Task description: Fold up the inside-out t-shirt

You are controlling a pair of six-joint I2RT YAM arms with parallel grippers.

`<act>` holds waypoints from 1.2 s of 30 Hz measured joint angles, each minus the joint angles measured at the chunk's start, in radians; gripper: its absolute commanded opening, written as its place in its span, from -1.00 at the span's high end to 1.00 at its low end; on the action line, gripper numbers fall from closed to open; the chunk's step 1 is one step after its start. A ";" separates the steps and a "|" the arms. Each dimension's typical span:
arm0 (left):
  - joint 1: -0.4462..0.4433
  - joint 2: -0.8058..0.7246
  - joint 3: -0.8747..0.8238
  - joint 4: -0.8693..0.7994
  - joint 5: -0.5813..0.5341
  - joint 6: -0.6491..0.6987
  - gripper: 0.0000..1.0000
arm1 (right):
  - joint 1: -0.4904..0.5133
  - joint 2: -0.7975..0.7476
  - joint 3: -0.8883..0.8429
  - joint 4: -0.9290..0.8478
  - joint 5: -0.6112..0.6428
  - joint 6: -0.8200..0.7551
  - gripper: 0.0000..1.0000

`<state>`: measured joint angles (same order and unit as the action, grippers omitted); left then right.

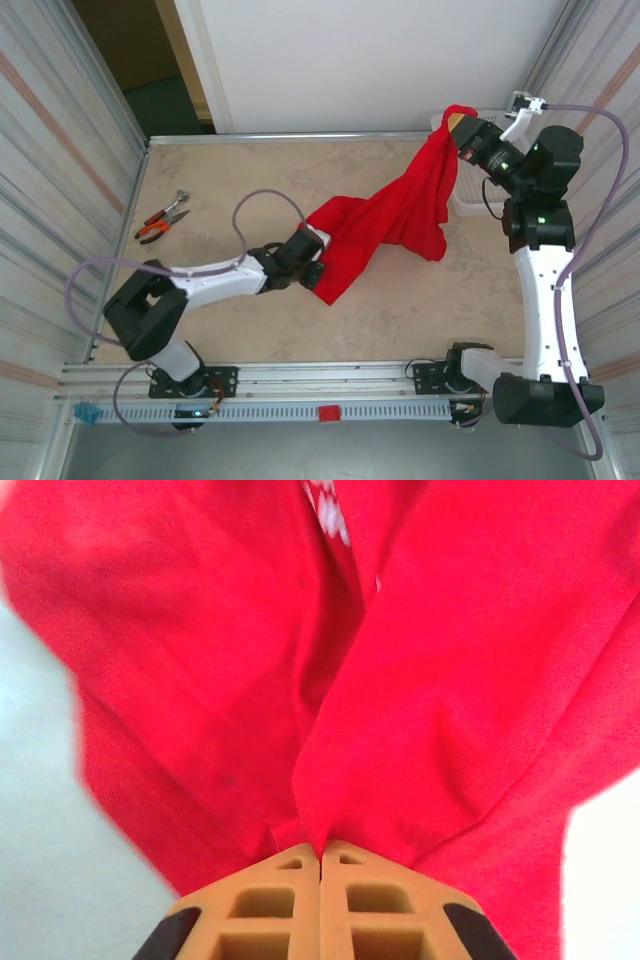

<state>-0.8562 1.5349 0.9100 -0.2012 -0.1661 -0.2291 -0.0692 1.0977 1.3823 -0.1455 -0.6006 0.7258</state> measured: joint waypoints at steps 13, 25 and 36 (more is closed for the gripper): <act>0.122 -0.616 0.538 -0.085 -0.150 0.096 1.00 | -0.071 -0.043 0.271 -0.021 0.002 0.008 1.00; 0.132 -0.622 0.652 -0.091 -0.188 0.132 1.00 | -0.076 -0.144 0.412 0.030 0.039 0.022 1.00; 0.603 -0.325 0.377 -0.085 -0.007 0.018 1.00 | 0.073 0.297 0.224 0.050 0.090 -0.044 1.00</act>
<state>-0.2527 1.2098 1.2873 -0.2863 -0.1734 -0.2111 0.0036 1.3945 1.6062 -0.0959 -0.5102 0.6815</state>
